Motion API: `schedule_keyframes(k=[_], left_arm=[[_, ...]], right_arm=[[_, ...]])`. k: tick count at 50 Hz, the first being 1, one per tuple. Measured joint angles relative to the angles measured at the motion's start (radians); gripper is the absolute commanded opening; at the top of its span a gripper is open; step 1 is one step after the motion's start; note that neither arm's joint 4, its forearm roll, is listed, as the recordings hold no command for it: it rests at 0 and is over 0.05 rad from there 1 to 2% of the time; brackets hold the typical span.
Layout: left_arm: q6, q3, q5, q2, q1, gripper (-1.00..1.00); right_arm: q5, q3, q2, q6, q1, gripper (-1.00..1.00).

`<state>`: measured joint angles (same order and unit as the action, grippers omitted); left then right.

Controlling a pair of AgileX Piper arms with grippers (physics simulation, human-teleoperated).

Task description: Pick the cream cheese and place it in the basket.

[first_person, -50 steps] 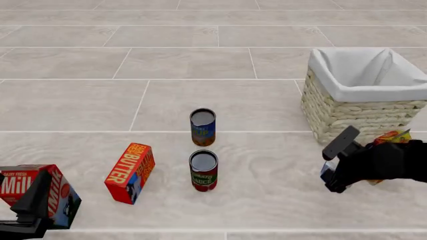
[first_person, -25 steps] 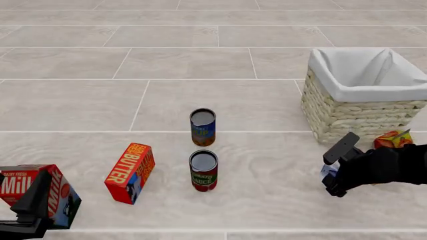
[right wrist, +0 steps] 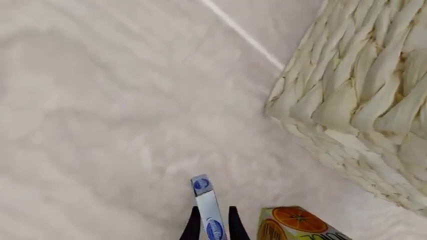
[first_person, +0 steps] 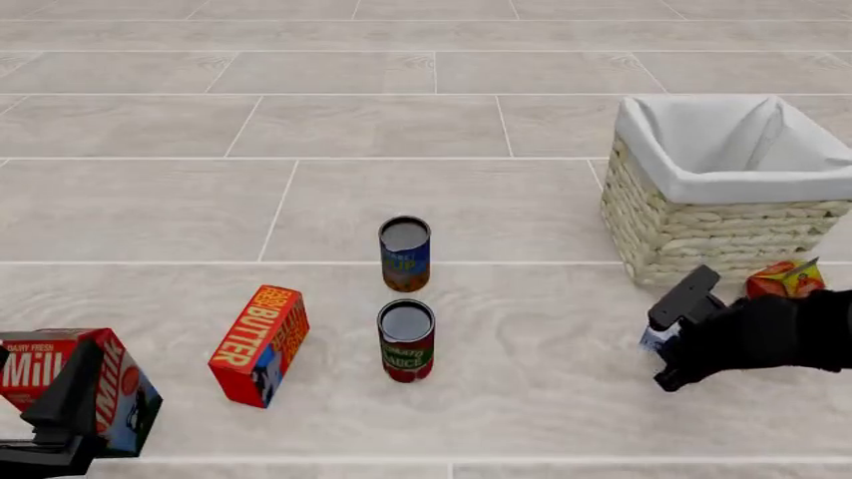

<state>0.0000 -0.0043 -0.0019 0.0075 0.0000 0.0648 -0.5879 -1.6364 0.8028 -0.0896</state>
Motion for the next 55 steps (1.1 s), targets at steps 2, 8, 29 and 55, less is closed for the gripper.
schedule_keyframes(k=[2,8,29,55], left_arm=[[0.0,0.0,0.0,0.0,0.0,1.0],[0.0,0.0,0.0,0.0,0.0,1.0],[0.0,0.0,0.0,0.0,0.0,1.0],[0.0,0.0,0.0,0.0,0.0,1.0]], right_arm=[[-0.013,0.004,-0.002,0.012,0.001,-1.0],[-0.049,0.017,-0.009,0.033,0.004,-1.0],[-0.061,0.074,0.037,0.008,0.059,-1.0],[0.092,0.12,0.36,-0.077,0.098,-1.0]])
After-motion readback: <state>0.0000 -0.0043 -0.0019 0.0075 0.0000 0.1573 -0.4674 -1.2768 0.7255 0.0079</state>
